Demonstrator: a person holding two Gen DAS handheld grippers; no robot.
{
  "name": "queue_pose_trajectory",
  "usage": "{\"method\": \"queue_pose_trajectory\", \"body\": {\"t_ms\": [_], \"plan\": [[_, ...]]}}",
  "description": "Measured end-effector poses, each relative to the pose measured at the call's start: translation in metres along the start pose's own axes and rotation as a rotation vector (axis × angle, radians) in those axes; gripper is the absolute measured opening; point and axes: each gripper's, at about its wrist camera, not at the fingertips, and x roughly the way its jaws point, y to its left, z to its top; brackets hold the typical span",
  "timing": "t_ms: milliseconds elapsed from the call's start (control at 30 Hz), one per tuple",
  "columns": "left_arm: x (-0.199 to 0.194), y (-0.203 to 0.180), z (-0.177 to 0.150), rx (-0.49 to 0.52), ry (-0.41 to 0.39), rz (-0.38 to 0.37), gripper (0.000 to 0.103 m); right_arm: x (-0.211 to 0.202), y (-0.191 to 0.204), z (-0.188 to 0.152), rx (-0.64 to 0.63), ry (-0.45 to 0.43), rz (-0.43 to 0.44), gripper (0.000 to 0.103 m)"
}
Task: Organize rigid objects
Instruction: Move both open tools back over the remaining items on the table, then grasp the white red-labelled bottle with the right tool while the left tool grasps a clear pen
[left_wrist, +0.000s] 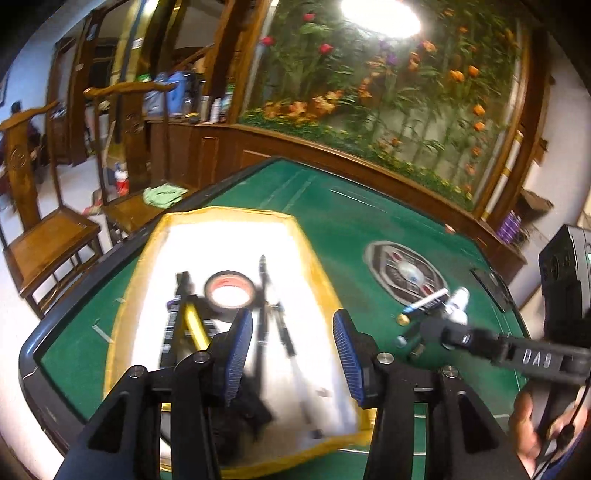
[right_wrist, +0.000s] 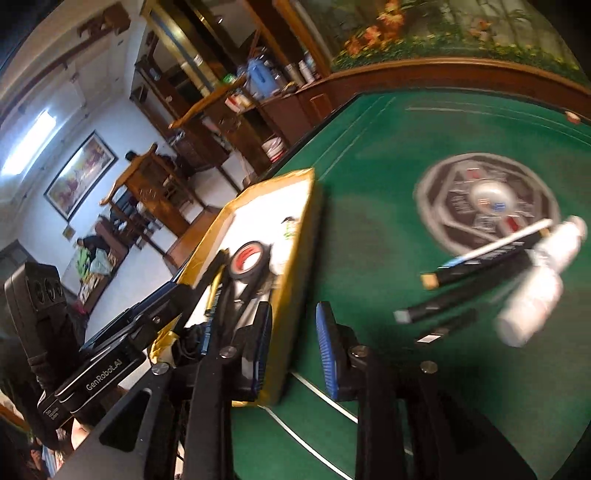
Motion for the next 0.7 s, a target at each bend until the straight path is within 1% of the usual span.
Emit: {"method": "queue_pose_trajectory", "body": {"t_ms": [67, 100, 233, 300, 400, 500, 700], "plan": [[0.002, -0.016, 0.0, 0.037, 0.009, -0.022, 0.048, -0.018, -0.019, -0.001, 0.03, -0.033, -0.017, 0.024], [0.004, -0.026, -0.001, 0.061, 0.02, -0.039, 0.048, -0.025, -0.028, -0.001, 0.044, -0.043, -0.027, 0.026], [0.016, -0.061, -0.007, 0.146, 0.059, -0.086, 0.048, -0.059, -0.087, -0.002, 0.186, -0.101, -0.102, 0.037], [0.023, -0.081, -0.012, 0.184, 0.083, -0.104, 0.048, -0.065, -0.118, -0.003, 0.273, -0.097, -0.163, 0.039], [0.029, -0.102, -0.02, 0.225, 0.107, -0.132, 0.048, -0.06, -0.152, -0.006, 0.396, -0.052, -0.173, 0.039], [0.031, -0.115, -0.027, 0.255, 0.123, -0.149, 0.048, -0.051, -0.165, -0.006, 0.451, -0.028, -0.148, 0.039], [0.033, -0.117, -0.032, 0.27, 0.142, -0.172, 0.048, -0.03, -0.166, -0.001, 0.471, 0.014, -0.174, 0.039]]}}
